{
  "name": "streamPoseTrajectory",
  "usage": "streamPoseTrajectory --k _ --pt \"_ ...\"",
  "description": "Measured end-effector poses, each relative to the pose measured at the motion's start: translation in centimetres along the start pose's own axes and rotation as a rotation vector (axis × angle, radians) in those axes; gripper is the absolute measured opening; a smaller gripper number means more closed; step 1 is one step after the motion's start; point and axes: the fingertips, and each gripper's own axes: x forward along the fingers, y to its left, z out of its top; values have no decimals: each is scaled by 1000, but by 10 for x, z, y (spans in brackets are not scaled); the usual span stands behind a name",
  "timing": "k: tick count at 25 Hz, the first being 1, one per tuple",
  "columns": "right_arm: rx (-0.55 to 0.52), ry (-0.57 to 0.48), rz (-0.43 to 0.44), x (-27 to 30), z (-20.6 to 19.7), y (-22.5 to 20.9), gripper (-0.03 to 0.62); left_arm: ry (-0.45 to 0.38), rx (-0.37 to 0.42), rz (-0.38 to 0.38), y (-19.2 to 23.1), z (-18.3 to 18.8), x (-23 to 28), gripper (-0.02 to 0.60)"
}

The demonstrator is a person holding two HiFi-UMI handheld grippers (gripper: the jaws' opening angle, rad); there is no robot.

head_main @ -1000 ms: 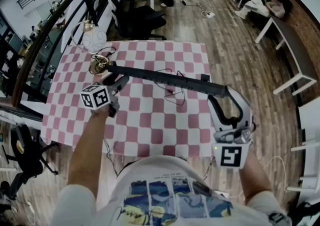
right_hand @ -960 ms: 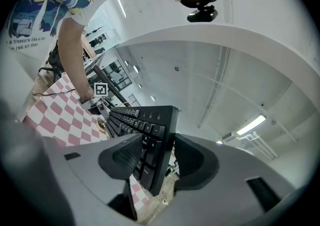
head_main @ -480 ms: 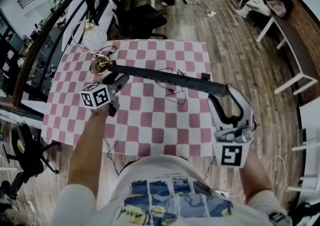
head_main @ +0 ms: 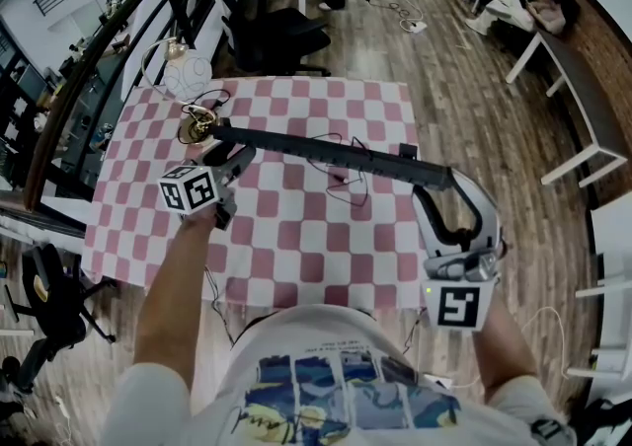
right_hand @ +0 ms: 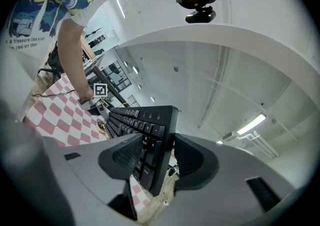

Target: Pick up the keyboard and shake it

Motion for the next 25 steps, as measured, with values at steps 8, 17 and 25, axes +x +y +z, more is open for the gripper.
streamPoseTrajectory --k 8,17,25 --pt "14 4 -4 2 -2 1 196 7 1 5 3 -1 1 278" --pt "18 0 -6 2 1 1 195 12 -2 3 3 -2 -1 278" --pt "36 5 -12 -4 1 0 193 17 1 5 -3 -2 -6 278"
